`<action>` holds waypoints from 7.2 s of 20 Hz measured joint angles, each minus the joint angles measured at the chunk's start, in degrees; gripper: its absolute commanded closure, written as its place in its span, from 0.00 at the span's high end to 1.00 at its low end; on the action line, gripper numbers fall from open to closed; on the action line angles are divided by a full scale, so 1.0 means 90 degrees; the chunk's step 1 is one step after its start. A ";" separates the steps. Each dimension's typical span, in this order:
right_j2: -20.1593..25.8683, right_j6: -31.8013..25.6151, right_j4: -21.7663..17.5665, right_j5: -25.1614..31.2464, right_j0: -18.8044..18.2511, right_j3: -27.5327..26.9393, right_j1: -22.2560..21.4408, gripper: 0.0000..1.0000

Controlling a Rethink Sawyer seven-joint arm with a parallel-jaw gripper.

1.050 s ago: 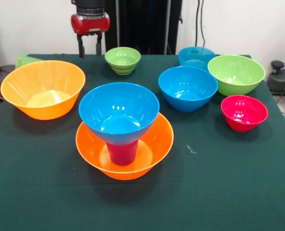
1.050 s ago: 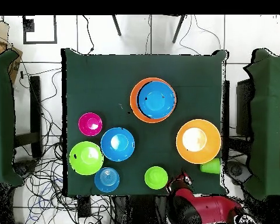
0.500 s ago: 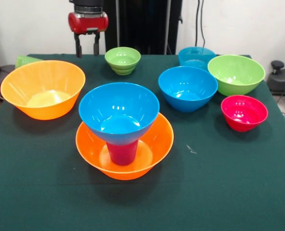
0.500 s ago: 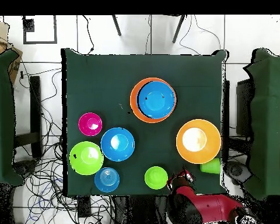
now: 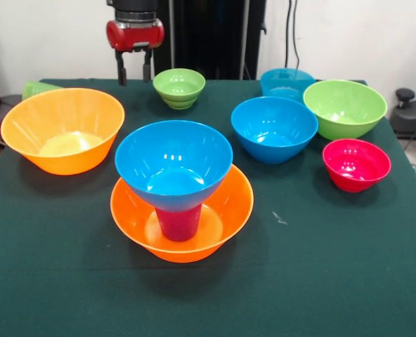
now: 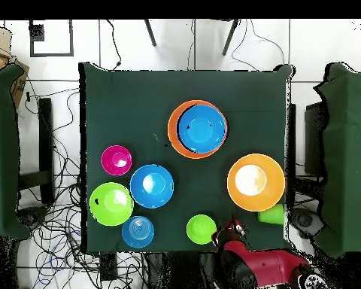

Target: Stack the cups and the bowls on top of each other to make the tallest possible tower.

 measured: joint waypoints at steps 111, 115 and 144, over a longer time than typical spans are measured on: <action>0.0793 0.0000 0.1428 0.1058 0.0305 0.0676 -0.0806 1.00; 0.0662 0.0000 0.1423 0.1050 0.0376 0.0675 -0.0914 1.00; 0.0309 0.0000 0.1423 0.1007 0.0550 0.0294 -0.0841 1.00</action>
